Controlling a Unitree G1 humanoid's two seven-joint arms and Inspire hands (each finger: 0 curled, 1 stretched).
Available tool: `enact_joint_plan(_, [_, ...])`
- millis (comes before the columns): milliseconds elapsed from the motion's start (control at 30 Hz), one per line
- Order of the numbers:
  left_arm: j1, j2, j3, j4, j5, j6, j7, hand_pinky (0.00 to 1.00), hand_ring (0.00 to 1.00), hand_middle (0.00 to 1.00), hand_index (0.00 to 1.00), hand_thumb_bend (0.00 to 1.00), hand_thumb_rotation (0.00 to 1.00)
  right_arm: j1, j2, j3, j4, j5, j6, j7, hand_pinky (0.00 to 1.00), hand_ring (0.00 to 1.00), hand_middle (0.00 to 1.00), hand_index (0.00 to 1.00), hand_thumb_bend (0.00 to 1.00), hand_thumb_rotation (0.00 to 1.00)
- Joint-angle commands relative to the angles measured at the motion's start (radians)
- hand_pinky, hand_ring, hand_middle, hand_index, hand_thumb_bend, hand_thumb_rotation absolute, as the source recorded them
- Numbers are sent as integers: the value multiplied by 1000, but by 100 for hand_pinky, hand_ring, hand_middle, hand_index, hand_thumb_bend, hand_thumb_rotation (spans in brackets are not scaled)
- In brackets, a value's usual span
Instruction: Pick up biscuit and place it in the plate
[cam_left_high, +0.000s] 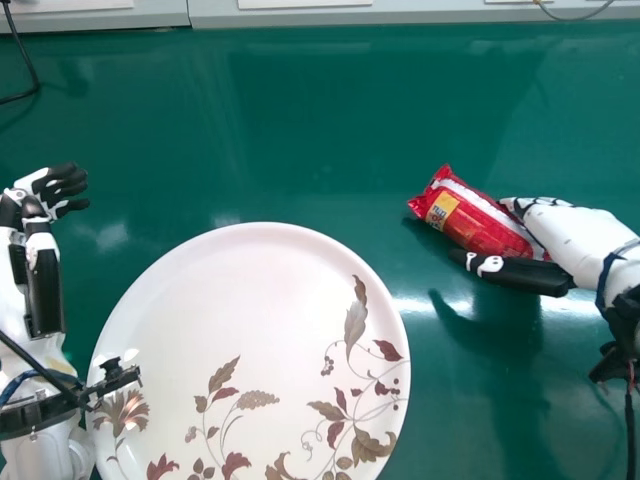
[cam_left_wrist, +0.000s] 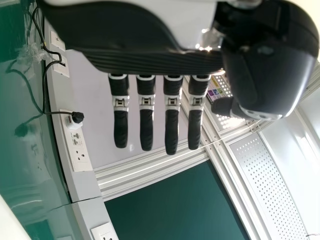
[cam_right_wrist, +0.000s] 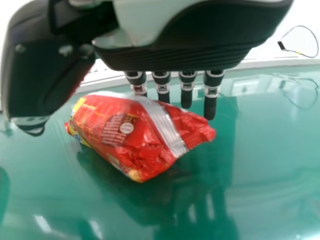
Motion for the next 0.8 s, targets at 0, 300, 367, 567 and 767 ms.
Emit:
enact_joint_plan(0, [33, 0, 11, 36, 10, 0, 0, 62, 70, 70, 71, 11, 23, -3, 7, 24, 21, -13, -19, -17, 85, 94, 97, 96, 94, 62])
enact_joint_plan(300, [21, 1, 8, 34, -1, 4, -4, 61, 71, 70, 71, 11, 21, -46, 21, 89, 110, -58, -60, -59, 82, 89, 92, 92, 89, 56])
enact_joint_plan(367, [19, 1, 6, 33, -3, 7, -6, 62, 71, 70, 71, 11, 21, -54, 39, 101, 146, -78, -73, -120, 70, 78, 83, 85, 79, 39])
enact_joint_plan(567, [16, -2, 5, 26, -5, 21, -7, 63, 72, 71, 71, 12, 22, -61, 100, 104, 250, -92, -125, -348, 19, 26, 40, 51, 52, 1])
enact_joint_plan(767, [13, 4, 11, 26, -7, 25, -10, 63, 72, 70, 72, 12, 23, -50, 96, 100, 291, -104, -206, -502, 10, 16, 39, 48, 52, 0])
